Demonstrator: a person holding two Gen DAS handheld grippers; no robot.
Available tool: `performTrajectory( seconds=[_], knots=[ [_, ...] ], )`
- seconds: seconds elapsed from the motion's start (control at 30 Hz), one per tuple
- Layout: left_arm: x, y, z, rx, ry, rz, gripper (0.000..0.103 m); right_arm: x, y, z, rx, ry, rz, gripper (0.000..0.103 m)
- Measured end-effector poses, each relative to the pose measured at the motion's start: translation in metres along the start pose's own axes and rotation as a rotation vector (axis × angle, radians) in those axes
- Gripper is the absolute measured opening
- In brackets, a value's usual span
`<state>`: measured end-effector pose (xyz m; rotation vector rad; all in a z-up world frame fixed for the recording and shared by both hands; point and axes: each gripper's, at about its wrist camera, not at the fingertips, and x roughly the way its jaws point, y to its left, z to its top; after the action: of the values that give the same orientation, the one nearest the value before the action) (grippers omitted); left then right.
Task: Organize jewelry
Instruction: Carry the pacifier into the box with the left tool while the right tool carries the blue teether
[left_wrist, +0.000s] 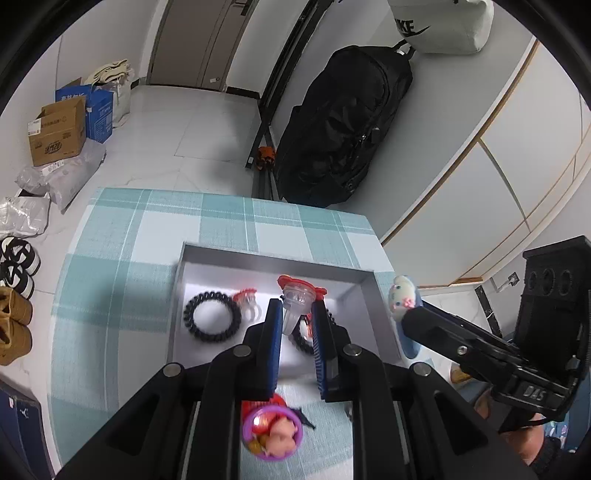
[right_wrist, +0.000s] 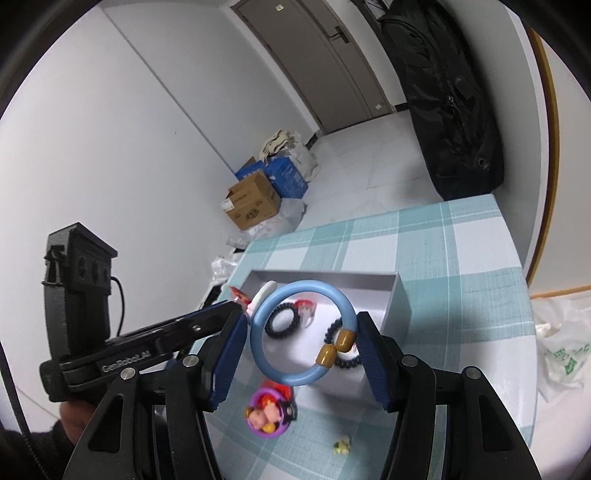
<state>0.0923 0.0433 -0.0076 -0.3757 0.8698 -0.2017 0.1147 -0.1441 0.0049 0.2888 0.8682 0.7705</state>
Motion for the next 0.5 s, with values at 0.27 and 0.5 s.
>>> performTrajectory(
  seconds=[0.27,0.5],
  knots=[
    [0.022,0.004,0.002,-0.008,0.031,-0.009,0.011,0.016,-0.008,0.009,0.023,0.026,0.008,0.059],
    [0.024,0.010,0.004,-0.047,0.034,-0.014,0.011,0.025,-0.012,0.010,0.041,0.047,-0.001,0.059]
  ],
)
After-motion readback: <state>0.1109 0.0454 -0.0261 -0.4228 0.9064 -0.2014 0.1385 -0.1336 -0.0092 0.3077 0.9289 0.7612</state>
